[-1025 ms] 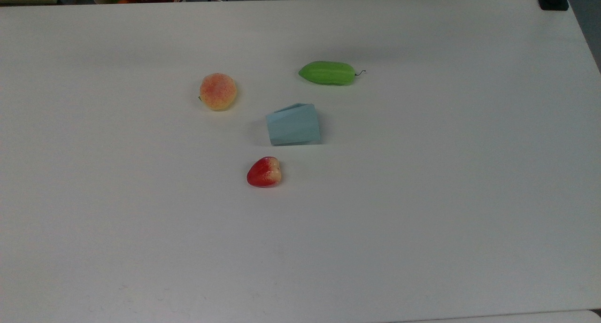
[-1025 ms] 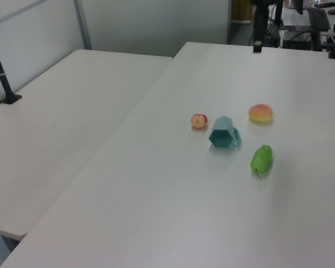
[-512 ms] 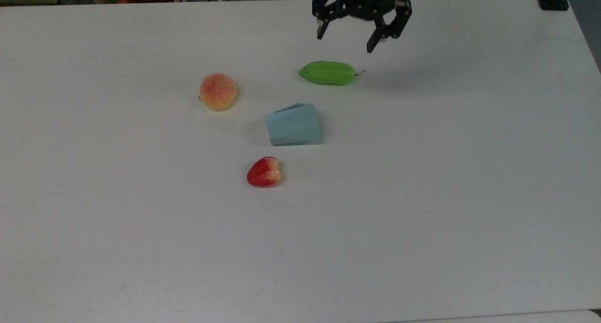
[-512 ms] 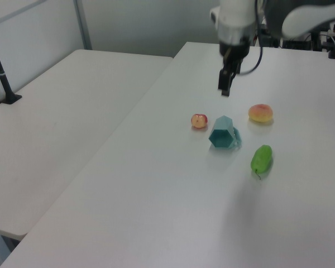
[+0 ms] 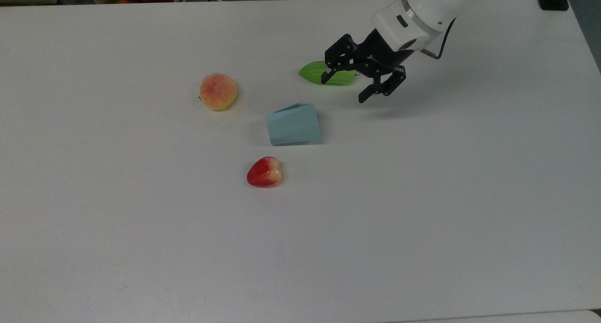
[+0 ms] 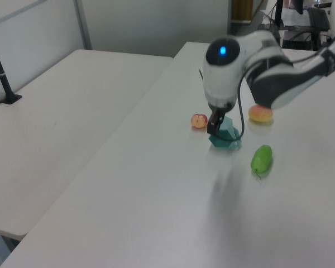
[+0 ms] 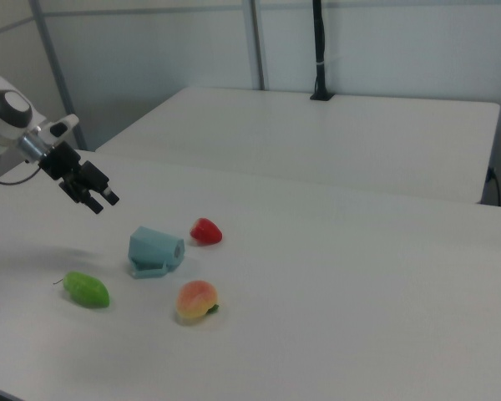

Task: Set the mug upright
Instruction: 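Move the open gripper down toward the tipped light-blue mug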

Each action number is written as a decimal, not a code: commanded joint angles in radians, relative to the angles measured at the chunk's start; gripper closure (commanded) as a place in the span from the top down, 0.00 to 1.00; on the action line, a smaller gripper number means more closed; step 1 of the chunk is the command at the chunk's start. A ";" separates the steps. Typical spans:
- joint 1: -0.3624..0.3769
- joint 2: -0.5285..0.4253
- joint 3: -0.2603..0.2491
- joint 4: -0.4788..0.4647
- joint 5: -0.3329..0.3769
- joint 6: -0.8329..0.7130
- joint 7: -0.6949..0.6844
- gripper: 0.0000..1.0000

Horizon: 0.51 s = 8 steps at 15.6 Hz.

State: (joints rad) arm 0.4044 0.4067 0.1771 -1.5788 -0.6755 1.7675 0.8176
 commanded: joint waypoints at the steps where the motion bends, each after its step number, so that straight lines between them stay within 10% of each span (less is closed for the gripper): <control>1: -0.001 0.010 -0.001 -0.081 -0.096 0.046 0.086 1.00; 8: -0.042 0.066 -0.001 -0.116 -0.196 0.047 0.097 1.00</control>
State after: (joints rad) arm 0.3821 0.4766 0.1772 -1.6630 -0.8350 1.7872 0.8943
